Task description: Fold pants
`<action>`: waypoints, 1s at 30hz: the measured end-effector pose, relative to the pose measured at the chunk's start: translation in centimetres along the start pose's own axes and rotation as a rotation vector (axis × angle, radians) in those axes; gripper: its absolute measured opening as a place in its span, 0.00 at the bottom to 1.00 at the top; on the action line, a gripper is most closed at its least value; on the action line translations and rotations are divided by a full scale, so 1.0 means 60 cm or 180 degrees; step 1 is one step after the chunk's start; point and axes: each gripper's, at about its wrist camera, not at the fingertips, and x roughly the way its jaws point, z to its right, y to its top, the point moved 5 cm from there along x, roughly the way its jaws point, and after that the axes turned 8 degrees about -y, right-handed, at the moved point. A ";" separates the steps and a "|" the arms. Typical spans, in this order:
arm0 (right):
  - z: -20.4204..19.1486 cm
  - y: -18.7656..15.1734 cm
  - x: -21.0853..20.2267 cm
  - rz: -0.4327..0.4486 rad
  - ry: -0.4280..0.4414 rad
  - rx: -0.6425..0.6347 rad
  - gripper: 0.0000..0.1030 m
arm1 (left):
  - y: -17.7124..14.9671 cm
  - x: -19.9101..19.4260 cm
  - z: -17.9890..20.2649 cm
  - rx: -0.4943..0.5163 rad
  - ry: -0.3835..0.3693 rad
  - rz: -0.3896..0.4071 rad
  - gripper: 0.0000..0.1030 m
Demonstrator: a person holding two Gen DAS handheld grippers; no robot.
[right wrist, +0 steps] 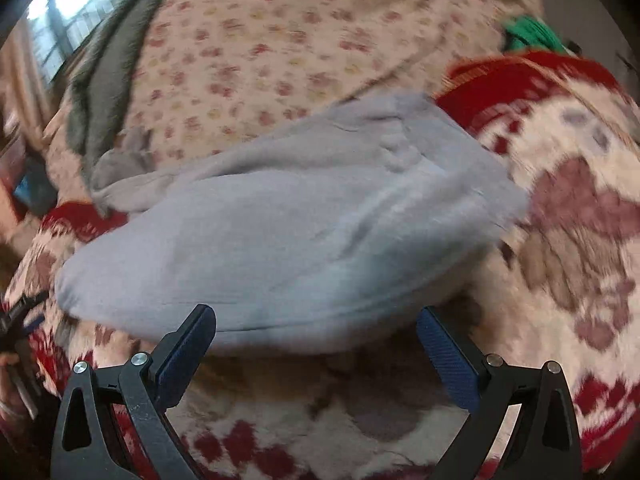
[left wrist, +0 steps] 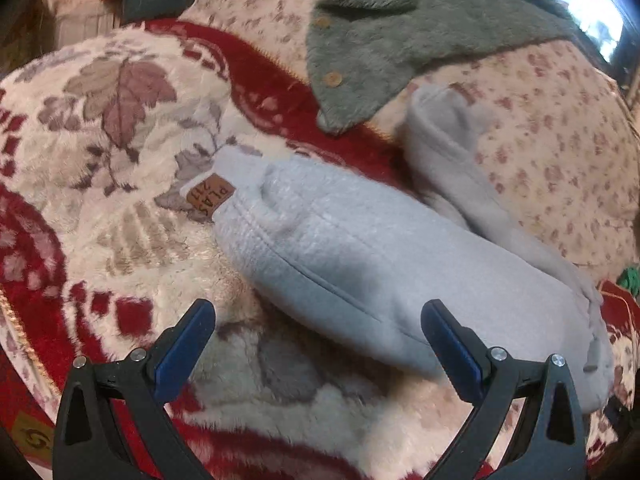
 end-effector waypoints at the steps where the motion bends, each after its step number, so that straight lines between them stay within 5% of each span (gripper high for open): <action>1: 0.012 0.000 0.005 -0.0047 -0.0032 0.0070 1.00 | 0.001 0.012 -0.003 -0.0023 0.0012 -0.0035 1.00; 10: 0.036 0.014 0.068 -0.0277 0.0186 0.0631 0.99 | 0.006 0.077 0.002 0.0095 0.0114 -0.0081 1.00; 11: 0.034 0.017 0.076 -0.0283 0.0269 0.0707 0.96 | 0.008 0.080 0.005 0.0113 0.0102 -0.0086 1.00; 14: 0.035 0.028 0.103 -0.0317 0.0351 0.0829 0.57 | 0.021 0.095 0.012 0.0127 0.0052 -0.0096 1.00; 15: 0.037 0.030 0.109 -0.0320 0.0426 0.0916 0.54 | 0.026 0.099 0.013 0.0113 0.0012 -0.0096 1.00; 16: 0.036 0.032 0.110 -0.0315 0.0471 0.0967 0.51 | 0.029 0.100 0.013 0.0103 -0.0050 -0.0083 0.91; 17: 0.034 0.034 0.107 -0.0291 0.0486 0.0955 0.46 | 0.032 0.098 0.016 0.0113 -0.0121 -0.0065 0.67; 20: 0.020 0.038 0.091 -0.0173 0.0426 0.0721 0.34 | 0.040 0.093 0.017 0.0127 -0.0223 -0.0022 0.32; 22: 0.017 0.039 0.082 -0.0146 0.0441 0.0644 0.30 | 0.044 0.085 0.015 0.0127 -0.0283 0.0008 0.21; 30: 0.011 0.041 0.037 -0.0075 0.0512 0.0603 0.25 | 0.053 0.003 0.036 0.0334 -0.0449 0.0215 0.16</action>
